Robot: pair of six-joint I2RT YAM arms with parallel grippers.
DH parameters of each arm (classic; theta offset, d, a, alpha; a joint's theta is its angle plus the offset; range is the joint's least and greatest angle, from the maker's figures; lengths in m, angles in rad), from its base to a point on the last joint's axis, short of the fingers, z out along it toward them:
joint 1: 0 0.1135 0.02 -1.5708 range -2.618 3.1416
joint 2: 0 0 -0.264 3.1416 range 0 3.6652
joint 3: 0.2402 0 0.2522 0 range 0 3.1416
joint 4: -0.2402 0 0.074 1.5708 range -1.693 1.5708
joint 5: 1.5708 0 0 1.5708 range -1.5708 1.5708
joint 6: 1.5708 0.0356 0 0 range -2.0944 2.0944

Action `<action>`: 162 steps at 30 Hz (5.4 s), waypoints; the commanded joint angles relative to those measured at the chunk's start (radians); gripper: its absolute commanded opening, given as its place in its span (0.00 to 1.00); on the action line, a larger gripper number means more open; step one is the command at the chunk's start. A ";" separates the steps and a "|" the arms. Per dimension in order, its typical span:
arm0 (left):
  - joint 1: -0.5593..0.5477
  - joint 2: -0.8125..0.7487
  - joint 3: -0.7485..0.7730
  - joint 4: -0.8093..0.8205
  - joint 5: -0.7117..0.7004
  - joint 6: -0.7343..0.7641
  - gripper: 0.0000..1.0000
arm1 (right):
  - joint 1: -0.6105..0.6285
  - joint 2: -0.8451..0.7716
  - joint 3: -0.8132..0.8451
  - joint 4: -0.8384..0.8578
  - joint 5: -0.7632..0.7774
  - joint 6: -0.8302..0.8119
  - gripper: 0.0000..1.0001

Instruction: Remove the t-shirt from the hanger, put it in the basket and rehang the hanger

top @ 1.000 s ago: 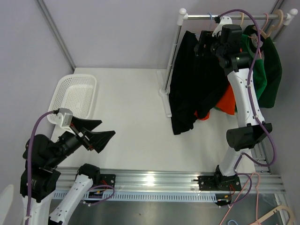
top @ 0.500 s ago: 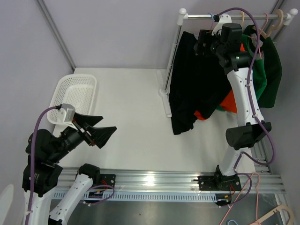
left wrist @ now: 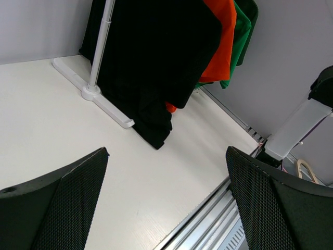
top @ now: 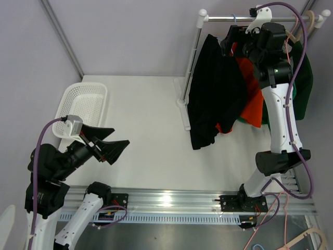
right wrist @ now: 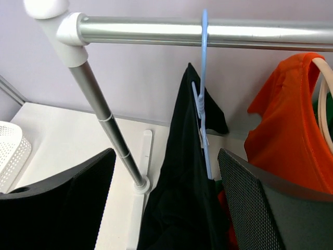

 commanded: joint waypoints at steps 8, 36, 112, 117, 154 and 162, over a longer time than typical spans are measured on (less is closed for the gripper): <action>-0.002 0.019 0.005 0.042 -0.023 0.015 1.00 | -0.002 0.146 0.088 0.087 0.070 -0.043 0.83; -0.004 0.060 -0.031 0.094 -0.053 0.003 1.00 | 0.028 0.238 0.156 0.087 0.193 -0.084 0.41; -0.832 0.824 0.051 0.729 -0.434 0.523 1.00 | 0.427 -0.142 0.041 -0.220 0.633 0.400 0.00; -0.849 0.896 0.078 0.737 -0.537 0.486 0.96 | 0.426 -0.142 0.050 -0.222 0.632 0.394 0.00; -1.103 0.880 -0.181 0.915 -0.255 0.304 0.01 | 0.200 -0.048 0.196 -0.673 0.424 0.298 0.00; -0.738 0.812 0.036 0.599 -0.332 0.026 0.01 | 0.324 -0.296 0.056 -0.648 0.340 0.301 0.00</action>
